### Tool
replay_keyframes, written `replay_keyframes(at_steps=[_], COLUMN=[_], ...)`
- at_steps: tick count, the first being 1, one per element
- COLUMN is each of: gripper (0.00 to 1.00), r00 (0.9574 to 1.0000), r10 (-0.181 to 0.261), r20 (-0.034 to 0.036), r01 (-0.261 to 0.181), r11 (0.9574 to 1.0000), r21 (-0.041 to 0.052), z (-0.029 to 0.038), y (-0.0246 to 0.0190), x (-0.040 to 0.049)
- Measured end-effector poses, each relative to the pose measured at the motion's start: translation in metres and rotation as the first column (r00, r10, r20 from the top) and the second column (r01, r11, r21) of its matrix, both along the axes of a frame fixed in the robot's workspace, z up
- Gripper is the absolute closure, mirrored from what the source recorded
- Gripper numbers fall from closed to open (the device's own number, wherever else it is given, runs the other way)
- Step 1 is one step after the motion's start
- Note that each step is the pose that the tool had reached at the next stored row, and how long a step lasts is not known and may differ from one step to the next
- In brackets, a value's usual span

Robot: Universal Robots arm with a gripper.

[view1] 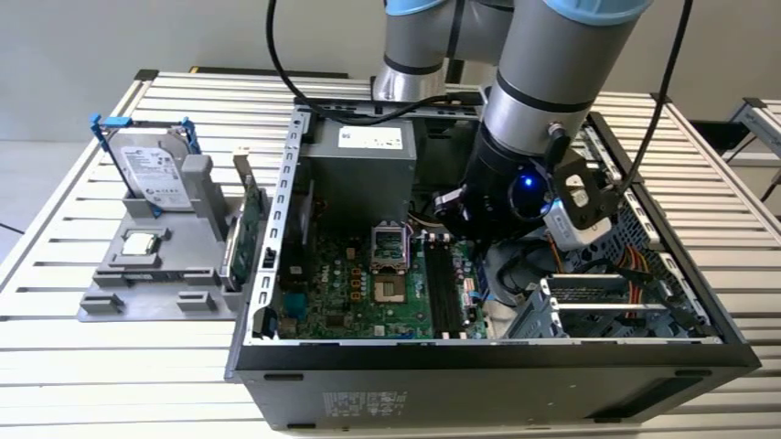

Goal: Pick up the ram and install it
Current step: 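Insert the ram into the slot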

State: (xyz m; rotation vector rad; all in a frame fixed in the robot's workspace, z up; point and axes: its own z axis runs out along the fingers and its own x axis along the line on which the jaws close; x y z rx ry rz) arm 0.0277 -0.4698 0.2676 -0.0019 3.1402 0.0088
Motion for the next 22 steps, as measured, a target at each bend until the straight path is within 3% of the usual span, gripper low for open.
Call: replay_keyframes(at_steps=[4,15,22], gripper=[1.00,1.00,1.00], r00=[1.0000,1.0000,1.0000], r10=[0.000,0.000,0.000], r20=[0.0000,-0.0001,-0.0006], r01=[0.000,0.000,0.000], r11=[1.0000,1.0000,1.0000], r21=[0.0006,0.0002,0.0000], z=[-0.0008,-0.0143,-0.0194], y=[0.0001,0.0000,0.0000], x=[0.0000,0.0000,-0.0002])
